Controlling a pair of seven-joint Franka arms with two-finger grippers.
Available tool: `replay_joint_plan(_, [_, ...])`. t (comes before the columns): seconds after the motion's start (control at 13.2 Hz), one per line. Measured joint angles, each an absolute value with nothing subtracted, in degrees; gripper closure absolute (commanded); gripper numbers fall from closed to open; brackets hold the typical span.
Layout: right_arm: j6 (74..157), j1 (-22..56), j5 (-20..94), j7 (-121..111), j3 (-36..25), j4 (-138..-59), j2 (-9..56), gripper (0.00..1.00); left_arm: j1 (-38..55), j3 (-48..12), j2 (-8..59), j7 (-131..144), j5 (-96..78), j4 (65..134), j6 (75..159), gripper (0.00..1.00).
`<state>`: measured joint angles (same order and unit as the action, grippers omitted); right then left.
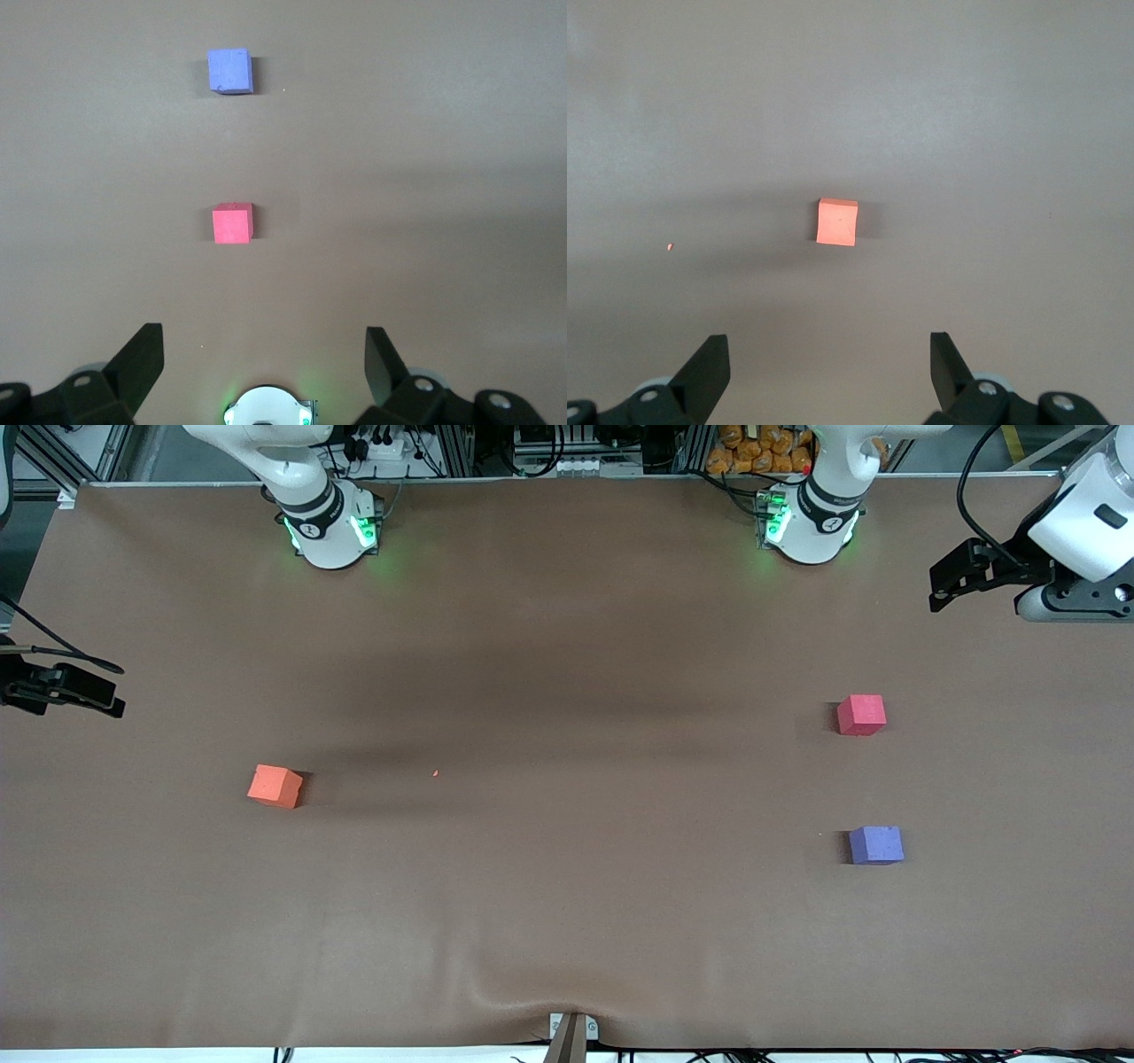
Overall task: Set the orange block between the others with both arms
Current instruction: 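Move the right gripper out toward the orange cube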
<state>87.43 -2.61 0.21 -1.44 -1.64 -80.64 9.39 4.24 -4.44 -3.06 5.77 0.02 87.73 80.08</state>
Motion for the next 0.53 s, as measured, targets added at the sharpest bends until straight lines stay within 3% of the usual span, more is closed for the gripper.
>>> replay_joint_plan(0.53, [84.0,-1.4,0.4,-1.4,-1.3,-81.5,10.0,0.0,2.9,-4.3,-2.4,5.8,0.0,87.8,79.6,0.0])
